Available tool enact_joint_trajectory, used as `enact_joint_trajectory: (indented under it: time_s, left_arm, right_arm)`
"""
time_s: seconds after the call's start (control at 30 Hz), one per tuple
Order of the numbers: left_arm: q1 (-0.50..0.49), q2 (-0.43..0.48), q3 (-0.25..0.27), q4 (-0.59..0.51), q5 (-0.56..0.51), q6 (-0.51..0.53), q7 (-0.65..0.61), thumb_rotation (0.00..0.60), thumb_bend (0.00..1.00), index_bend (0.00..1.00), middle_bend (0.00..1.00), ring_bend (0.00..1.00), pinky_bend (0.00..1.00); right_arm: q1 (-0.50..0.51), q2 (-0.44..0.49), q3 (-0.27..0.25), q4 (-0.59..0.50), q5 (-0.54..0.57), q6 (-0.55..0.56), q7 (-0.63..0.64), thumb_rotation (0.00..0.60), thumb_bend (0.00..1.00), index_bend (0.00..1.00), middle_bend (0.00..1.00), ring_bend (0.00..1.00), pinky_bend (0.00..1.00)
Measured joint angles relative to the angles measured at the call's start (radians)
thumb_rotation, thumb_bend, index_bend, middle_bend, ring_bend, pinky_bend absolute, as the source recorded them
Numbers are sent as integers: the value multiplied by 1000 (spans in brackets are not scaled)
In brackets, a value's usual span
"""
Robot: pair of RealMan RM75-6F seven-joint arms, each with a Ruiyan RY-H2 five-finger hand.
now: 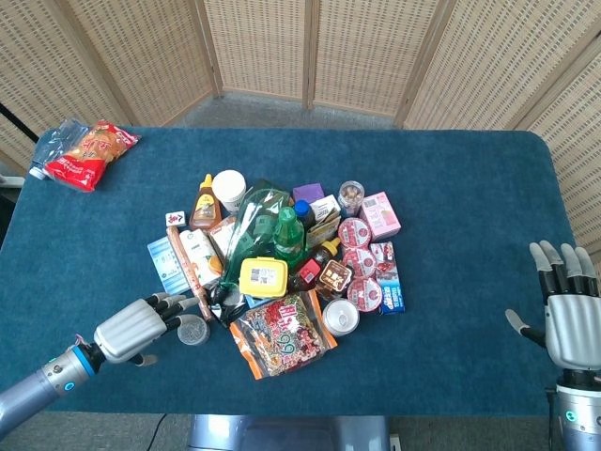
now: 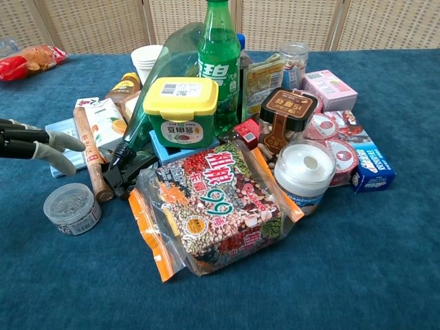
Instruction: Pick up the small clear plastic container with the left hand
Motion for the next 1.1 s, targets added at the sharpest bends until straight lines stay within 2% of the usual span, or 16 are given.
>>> enact_joint_trajectory:
  time_s: [0.17, 0.93, 1.1]
  left_arm:
    - [-11, 0, 5, -15, -12, -23, 16, 600, 83, 233, 63, 232, 274]
    - [-53, -27, -2, -43, -65, -92, 59, 600, 84, 235, 50, 232, 277]
    - [-56, -32, 3, -50, -71, -100, 65, 600, 84, 235, 65, 233, 326]
  right_arm:
    - [0, 0, 1, -1, 0, 0, 1, 600, 0, 0, 0, 0, 0]
    - [2, 2, 1, 4, 11, -10, 12, 600, 0, 0, 0, 0, 0]
    - [3, 2, 1, 5, 12, -11, 14, 600, 0, 0, 0, 0, 0]
